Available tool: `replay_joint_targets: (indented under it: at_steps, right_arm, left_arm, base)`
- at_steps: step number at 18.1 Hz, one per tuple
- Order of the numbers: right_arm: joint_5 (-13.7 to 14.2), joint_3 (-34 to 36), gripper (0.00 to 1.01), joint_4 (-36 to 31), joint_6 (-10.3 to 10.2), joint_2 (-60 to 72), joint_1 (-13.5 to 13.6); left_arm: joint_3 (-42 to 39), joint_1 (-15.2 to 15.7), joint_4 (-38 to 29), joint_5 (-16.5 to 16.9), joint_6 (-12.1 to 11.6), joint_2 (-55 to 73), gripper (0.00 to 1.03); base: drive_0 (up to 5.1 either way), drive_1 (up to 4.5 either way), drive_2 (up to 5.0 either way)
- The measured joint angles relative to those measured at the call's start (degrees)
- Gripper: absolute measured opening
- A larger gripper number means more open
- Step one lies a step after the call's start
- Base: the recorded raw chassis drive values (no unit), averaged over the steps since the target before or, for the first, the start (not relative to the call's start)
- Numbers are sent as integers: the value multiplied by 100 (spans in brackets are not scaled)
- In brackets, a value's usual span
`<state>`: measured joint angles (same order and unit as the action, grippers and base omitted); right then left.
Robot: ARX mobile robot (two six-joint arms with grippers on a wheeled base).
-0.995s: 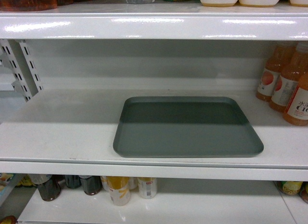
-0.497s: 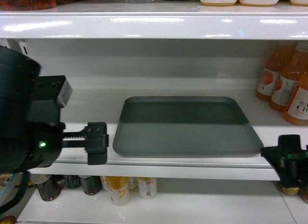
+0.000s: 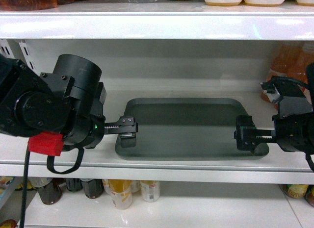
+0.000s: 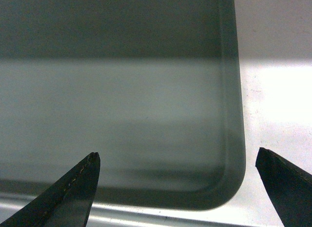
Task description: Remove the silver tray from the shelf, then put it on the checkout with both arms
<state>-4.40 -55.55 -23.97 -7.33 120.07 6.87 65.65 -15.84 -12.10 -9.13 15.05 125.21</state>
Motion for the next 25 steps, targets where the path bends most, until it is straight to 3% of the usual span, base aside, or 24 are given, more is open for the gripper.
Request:
replay_joint_targets:
  at_steps: [7, 12, 13, 16, 20, 22, 23, 25]
  right_arm:
    - [334, -1679, 98, 866, -164, 1270, -144]
    - [584, -2531, 98, 1327, -87, 1788, -289]
    - [485, -2599, 86, 1421, 81, 1823, -319]
    - [269, -2597, 58, 1482, 295, 1827, -315]
    - [203, -2540, 26, 1473, 313, 1827, -319]
    - [208, -2461, 9, 1357, 310, 1810, -339]
    - [157, -2385, 3, 1237, 243, 1781, -363]
    - [186, -2192, 3, 914, 175, 1742, -363]
  left_arm:
    - [1241, -26, 664, -48, 7, 767, 98]
    - [1467, -46, 881, -133, 22, 968, 96]
    - [1530, -57, 1071, -92, 173, 977, 76]
    - [1543, -55, 1231, 20, 317, 988, 49]
    - [1480, -31, 1204, 122, 426, 986, 16]
    - [1421, 31, 1134, 245, 529, 962, 4]
    - [1403, 50, 1115, 321, 564, 951, 3]
    - [1285, 57, 927, 315, 605, 909, 3]
  base:
    - [0, 0, 0]
    - [0, 0, 0]
    - [0, 0, 0]
    - [0, 0, 0]
    - [0, 0, 0]
    - [0, 0, 0]
    - [0, 0, 0]
    - [0, 0, 0]
